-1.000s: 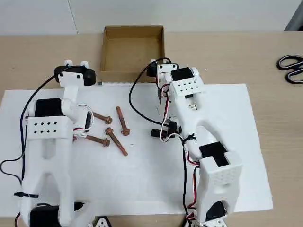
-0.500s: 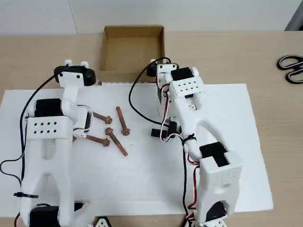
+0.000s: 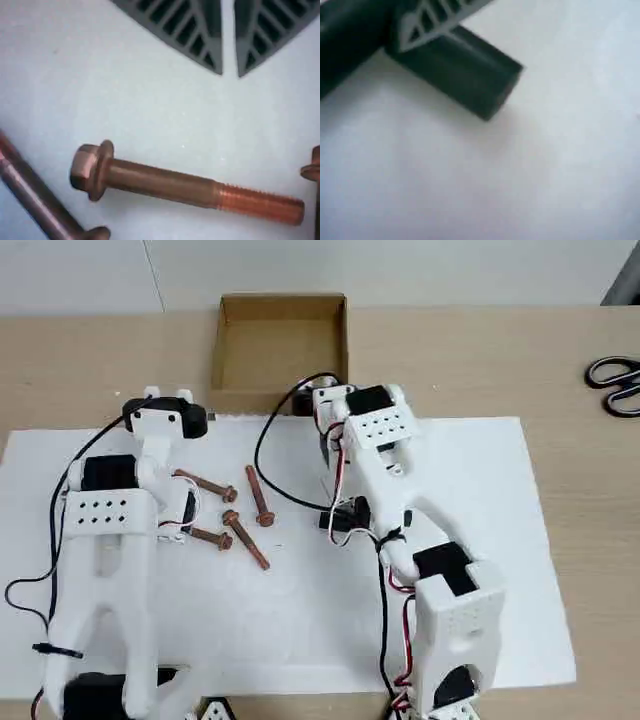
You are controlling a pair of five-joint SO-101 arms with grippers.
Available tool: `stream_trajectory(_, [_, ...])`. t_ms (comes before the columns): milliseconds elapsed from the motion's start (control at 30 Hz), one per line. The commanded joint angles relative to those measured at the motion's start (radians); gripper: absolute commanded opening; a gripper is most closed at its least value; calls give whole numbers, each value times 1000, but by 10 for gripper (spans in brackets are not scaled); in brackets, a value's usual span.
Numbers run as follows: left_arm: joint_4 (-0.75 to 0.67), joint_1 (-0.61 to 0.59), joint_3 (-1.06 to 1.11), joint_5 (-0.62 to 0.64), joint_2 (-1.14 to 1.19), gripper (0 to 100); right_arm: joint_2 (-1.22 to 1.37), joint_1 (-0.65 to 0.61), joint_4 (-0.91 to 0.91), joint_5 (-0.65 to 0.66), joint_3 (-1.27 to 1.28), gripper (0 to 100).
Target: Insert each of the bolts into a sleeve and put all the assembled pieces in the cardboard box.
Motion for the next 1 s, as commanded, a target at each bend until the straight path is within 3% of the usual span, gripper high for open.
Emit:
stream_trajectory(0, [-20,3,-5,-2,-11,7,-50,-8,-10,6,14,123])
stream_trajectory(133, [-20,3,-5,-3,-11,7,-50,2,-30,-11,52,134])
stream_trajectory(300, [-20,3,-5,-3,-11,7,-50,19,-45,-11,68,217])
stream_trajectory(967, [-20,3,-4,-5,-3,7,-50,19,-159,-6,173,103])
